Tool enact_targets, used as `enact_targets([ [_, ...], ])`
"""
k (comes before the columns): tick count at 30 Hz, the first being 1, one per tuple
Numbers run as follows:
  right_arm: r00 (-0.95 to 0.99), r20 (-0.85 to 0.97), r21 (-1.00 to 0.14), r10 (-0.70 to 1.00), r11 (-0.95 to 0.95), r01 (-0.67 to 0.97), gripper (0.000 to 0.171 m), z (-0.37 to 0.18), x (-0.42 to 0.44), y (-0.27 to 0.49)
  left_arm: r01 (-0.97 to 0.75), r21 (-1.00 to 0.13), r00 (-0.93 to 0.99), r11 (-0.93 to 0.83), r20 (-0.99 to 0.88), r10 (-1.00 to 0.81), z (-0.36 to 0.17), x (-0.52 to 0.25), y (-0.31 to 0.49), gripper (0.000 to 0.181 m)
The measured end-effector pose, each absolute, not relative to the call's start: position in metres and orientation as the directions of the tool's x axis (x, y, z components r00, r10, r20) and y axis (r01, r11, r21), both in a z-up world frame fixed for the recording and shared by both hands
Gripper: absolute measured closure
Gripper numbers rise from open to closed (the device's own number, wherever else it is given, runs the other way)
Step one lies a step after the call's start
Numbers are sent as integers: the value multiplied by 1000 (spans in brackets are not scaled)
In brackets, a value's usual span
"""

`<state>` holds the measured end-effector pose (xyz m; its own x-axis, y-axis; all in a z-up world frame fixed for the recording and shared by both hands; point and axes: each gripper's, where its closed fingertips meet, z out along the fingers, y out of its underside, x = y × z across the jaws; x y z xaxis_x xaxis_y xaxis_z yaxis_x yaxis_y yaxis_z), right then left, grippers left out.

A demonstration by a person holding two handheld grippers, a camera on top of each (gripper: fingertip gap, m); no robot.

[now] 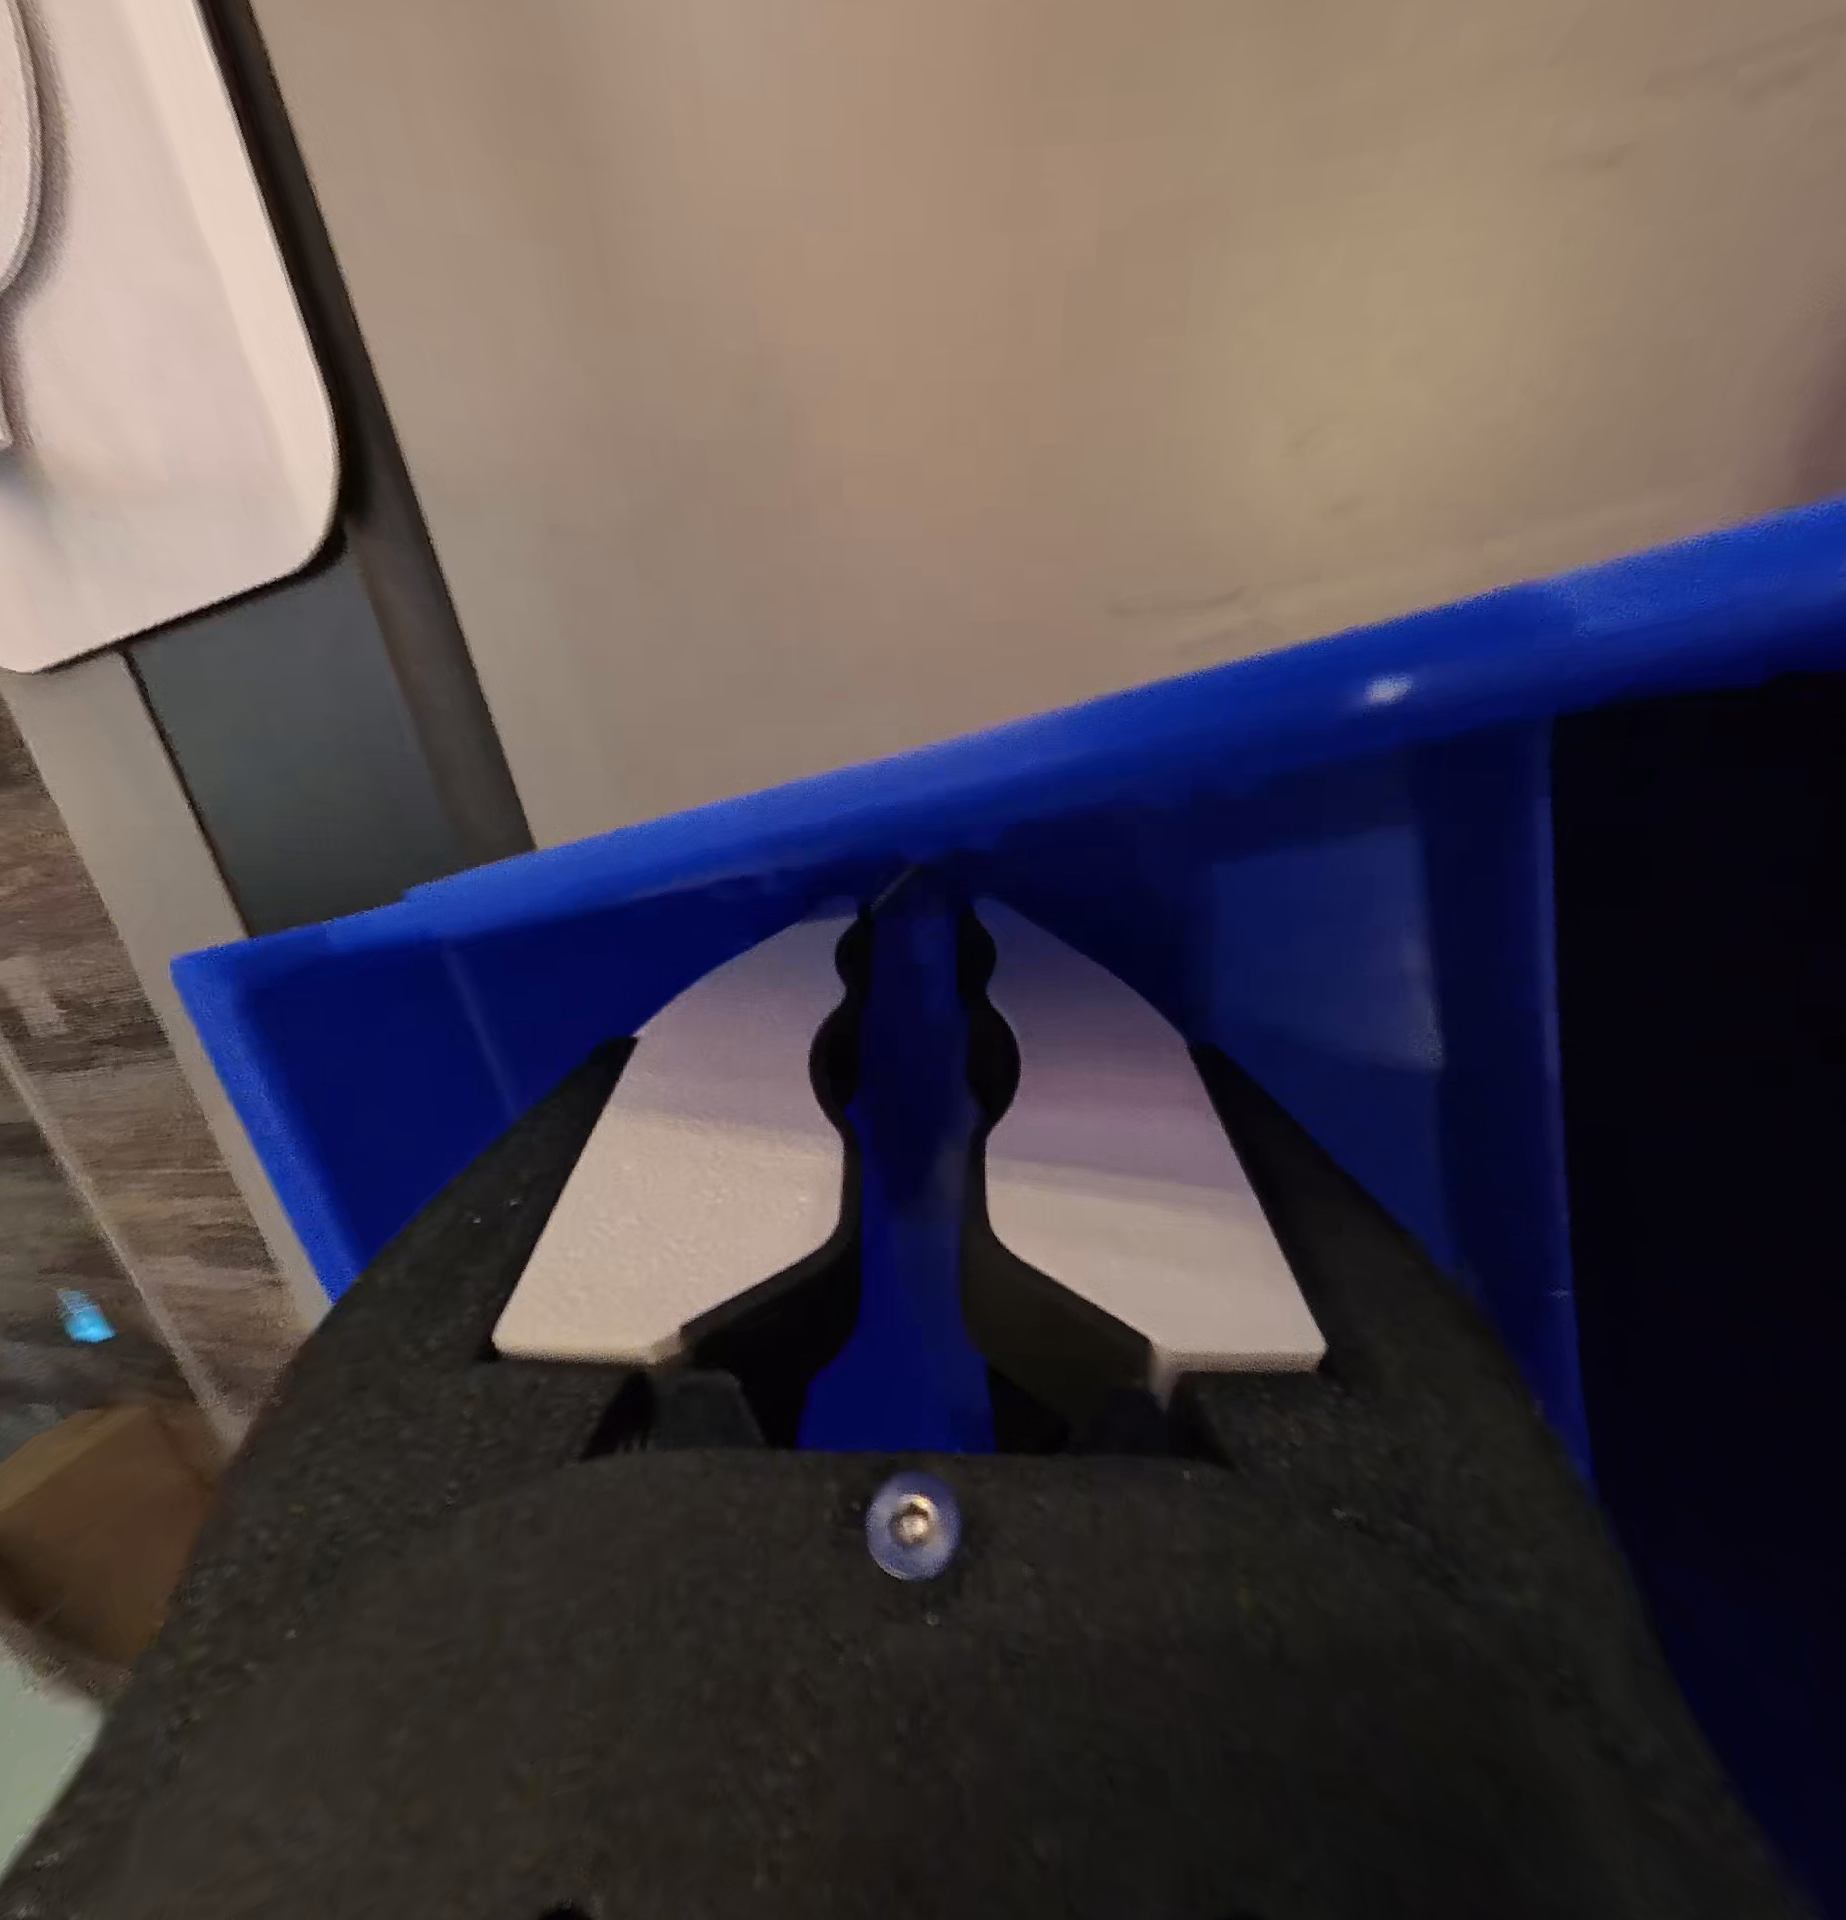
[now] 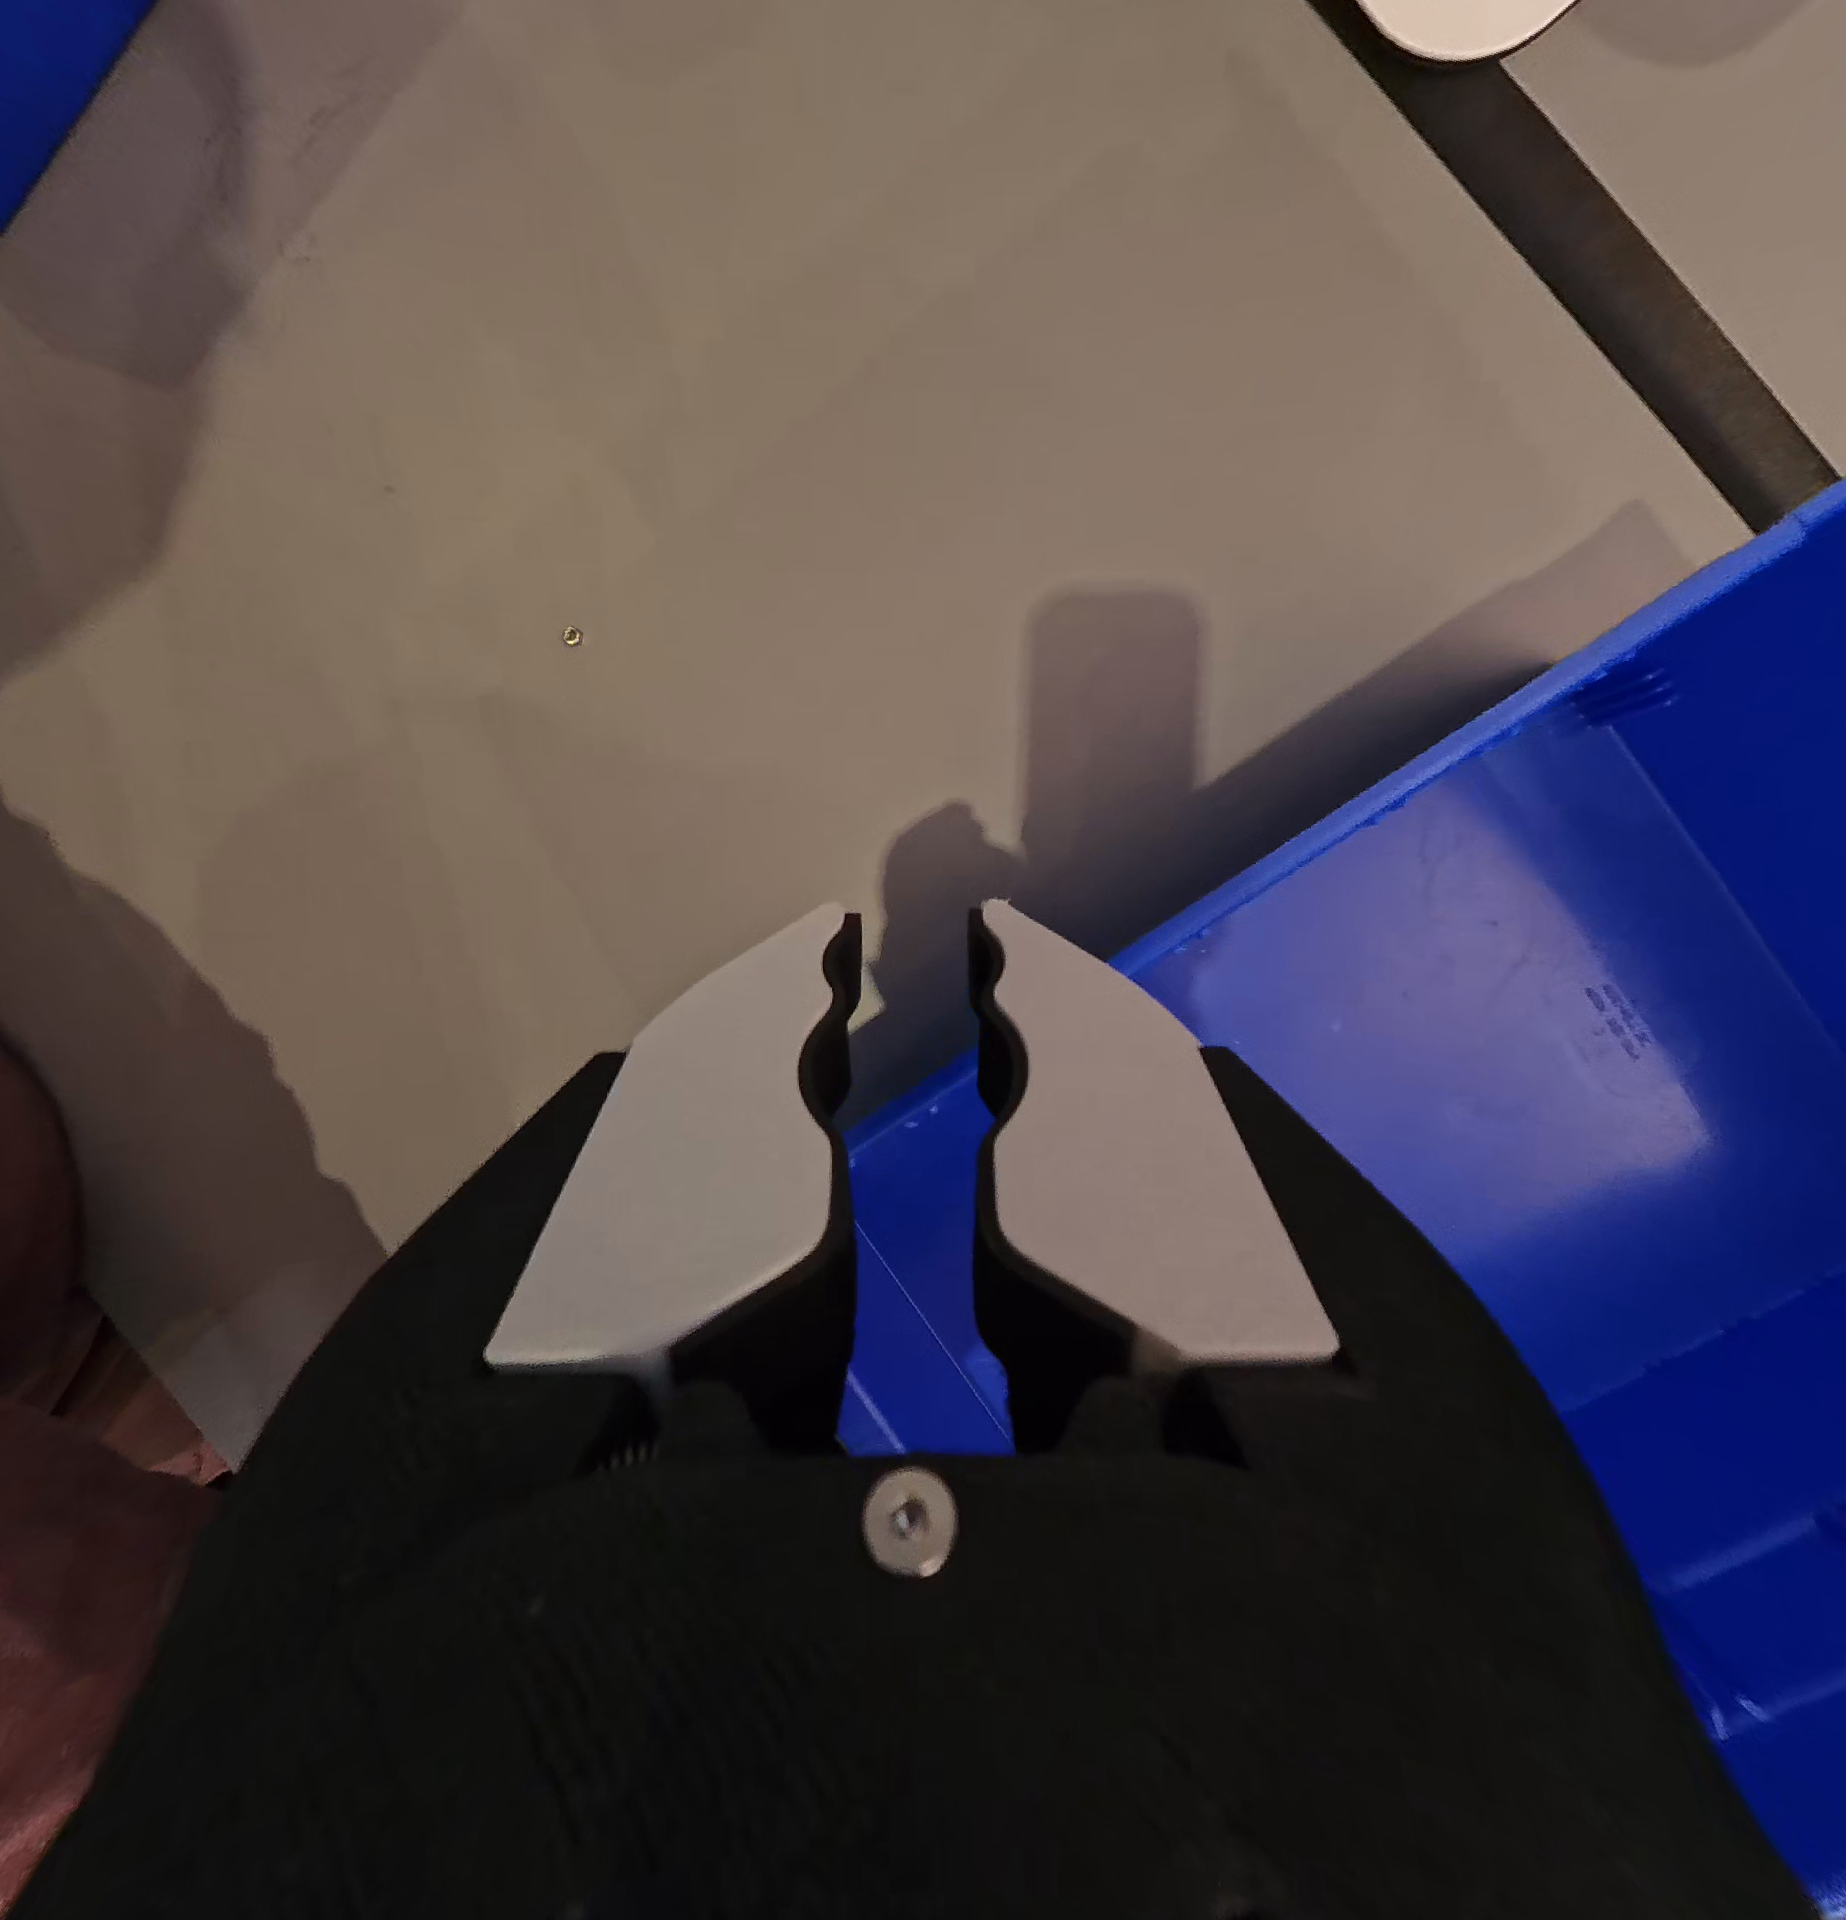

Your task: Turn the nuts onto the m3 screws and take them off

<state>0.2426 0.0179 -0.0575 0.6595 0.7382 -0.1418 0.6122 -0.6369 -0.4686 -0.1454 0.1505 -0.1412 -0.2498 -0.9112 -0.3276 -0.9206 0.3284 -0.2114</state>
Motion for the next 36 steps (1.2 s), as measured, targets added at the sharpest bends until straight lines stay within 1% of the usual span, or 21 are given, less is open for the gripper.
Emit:
enact_targets([
  [1, 658, -143, -466, 739, -637, 614, 150, -58, 242, 17, -918, -184, -276, 352, -341, -899, -143, -148, 152, 163],
  [2, 658, -144, -465, 739, -637, 614, 151, -58, 242, 17, -919, -163, -297, 359, -313, -902, -147, -151, 149, 164],
  [4, 658, -145, -468, 739, -637, 613, 151, -57, 243, 16, -934, -133, -288, 332, -271, -919, -152, -156, 150, 162],
  [6, 656, -145, -470, 740, -635, 613, 151, -56, 242, 15, -933, -145, -289, 330, -248, -925, -152, -152, 148, 158],
  [8, 654, -142, -468, 743, -633, 617, 151, -56, 242, 14, -928, -125, -310, 350, -260, -915, -152, -150, 148, 156],
  [11, 648, -146, -461, 748, -631, 624, 151, -57, 240, 13, -925, -117, -321, 362, -273, -907, -150, -149, 148, 148],
  [14, 640, -149, -442, 754, -630, 639, 151, -61, 239, 11, -919, -125, -331, 374, -270, -904, -150, -146, 147, 145],
  [17, 638, -154, -433, 755, -632, 643, 151, -62, 238, 10, -918, -135, -334, 373, -245, -910, -151, -144, 146, 149],
  [21, 631, -164, -453, 758, -626, 635, 152, -58, 235, 9, -926, -114, -333, 361, -208, -920, -152, -145, 145, 152],
  [23, 627, -167, -457, 761, -623, 634, 152, -57, 233, 9, -922, -99, -348, 374, -210, -914, -152, -145, 145, 152],
  [28, 615, -167, -440, 770, -617, 652, 152, -61, 231, 6, -920, -111, -347, 377, -223, -911, -152, -143, 147, 153],
  [33, 609, -172, -436, 774, -614, 658, 152, -61, 230, 5, -958, -118, -232, 263, -227, -946, -149, -149, 150, 149],
  [35, 609, -169, -441, 775, -612, 656, 152, -60, 230, 5, -973, -151, -131, 172, -246, -960, -142, -156, 151, 149],
  [36, 608, -171, -446, 775, -611, 654, 152, -59, 230, 5, -982, -165, -39, 89, -284, -958, -137, -161, 156, 152],
])
